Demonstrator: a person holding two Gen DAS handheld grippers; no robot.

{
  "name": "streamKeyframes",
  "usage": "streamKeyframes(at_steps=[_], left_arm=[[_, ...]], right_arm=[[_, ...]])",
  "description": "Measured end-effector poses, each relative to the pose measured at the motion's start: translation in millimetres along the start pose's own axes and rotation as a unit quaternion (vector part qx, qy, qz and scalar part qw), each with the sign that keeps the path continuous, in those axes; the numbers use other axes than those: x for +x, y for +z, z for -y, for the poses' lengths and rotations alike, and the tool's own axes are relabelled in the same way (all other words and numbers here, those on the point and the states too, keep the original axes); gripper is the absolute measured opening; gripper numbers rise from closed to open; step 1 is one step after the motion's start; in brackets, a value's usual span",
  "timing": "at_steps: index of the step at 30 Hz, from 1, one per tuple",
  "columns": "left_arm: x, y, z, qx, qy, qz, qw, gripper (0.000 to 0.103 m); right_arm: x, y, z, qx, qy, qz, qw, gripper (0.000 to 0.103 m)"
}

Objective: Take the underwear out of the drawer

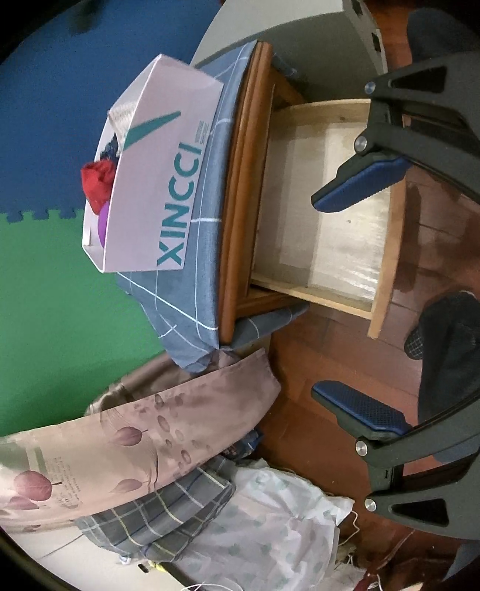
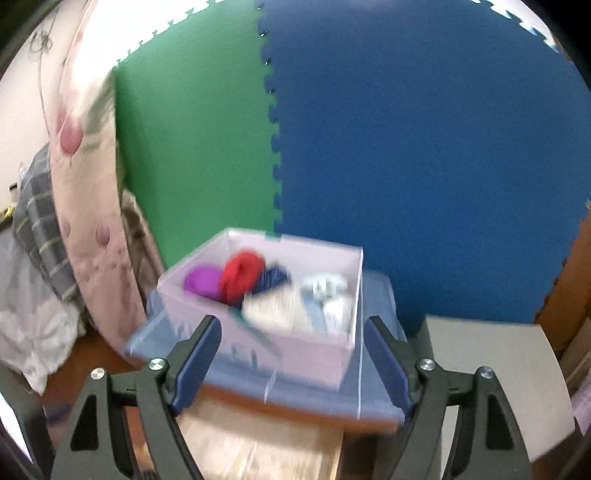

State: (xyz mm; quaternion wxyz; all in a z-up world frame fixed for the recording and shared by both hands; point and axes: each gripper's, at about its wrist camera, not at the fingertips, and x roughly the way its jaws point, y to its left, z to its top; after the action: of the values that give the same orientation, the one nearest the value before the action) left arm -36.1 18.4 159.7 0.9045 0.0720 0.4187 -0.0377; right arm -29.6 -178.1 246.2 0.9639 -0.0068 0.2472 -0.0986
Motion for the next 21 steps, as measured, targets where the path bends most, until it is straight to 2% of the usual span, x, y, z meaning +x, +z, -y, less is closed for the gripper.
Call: streamKeyframes(at_steps=[3, 6, 9, 13, 15, 21], left_arm=[[-9.4, -8.8, 2.0, -0.003, -0.008, -0.001, 1.0, 0.092], [-16.3, -17.8, 4.4, -0.004, -0.017, -0.006, 0.9998, 0.092], [-20.9, -25.6, 7.0, -0.003, -0.018, -0.01, 0.9998, 0.092], [-25.4, -32.5, 10.9, 0.001, -0.02, -0.014, 0.9997, 0.092], [-28.4, -34.5, 12.9, 0.005, -0.018, -0.012, 0.9998, 0.092], [-34.2, -34.5, 14.6, 0.009, -0.016, -0.006, 0.9998, 0.092]], right_arm=[[-13.0, -43.3, -6.0, -0.006, -0.013, -0.024, 1.0, 0.082], [-18.3, -83.2, -4.6, 0.018, -0.016, -0.07, 0.997, 0.082], [-23.9, -112.8, -1.8, 0.049, -0.011, -0.096, 0.994, 0.082], [-29.2, -137.3, -4.0, 0.052, -0.018, -0.115, 0.992, 0.082], [-28.8, -145.7, -7.8, 0.055, -0.006, -0.129, 0.99, 0.082], [-23.7, -158.8, -25.9, 0.034, -0.003, -0.148, 0.988, 0.082]])
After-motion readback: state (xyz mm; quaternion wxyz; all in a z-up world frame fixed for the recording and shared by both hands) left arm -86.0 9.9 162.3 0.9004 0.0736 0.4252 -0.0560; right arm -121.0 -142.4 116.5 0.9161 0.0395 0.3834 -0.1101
